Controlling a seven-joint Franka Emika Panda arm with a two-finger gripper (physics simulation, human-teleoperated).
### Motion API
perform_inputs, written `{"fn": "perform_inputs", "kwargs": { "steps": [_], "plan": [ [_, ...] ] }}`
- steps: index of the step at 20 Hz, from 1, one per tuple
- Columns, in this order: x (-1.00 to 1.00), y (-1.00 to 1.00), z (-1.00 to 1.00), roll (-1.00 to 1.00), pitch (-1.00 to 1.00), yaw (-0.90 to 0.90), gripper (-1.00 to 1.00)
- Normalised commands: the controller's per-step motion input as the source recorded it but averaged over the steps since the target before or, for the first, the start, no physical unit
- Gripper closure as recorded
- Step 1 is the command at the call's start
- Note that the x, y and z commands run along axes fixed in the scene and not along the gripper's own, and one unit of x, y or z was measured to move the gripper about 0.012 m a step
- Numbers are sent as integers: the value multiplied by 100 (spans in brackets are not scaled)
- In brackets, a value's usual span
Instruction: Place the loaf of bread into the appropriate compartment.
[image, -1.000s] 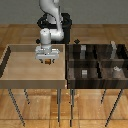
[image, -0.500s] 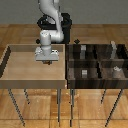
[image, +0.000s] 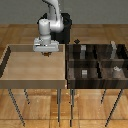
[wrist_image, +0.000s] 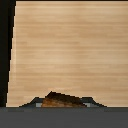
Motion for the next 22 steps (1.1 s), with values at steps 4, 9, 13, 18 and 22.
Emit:
{"fn": "perform_inputs", "kwargs": {
  "steps": [4, 9, 13, 18, 22],
  "plan": [
    [0, 0, 100, 0, 0, 0, 100],
    [0, 10, 60, 0, 0, 0, 100],
    [0, 100, 0, 0, 0, 0, 100],
    [0, 100, 0, 0, 0, 0, 100],
    [0, 100, 0, 0, 0, 0, 100]
  ]
}}
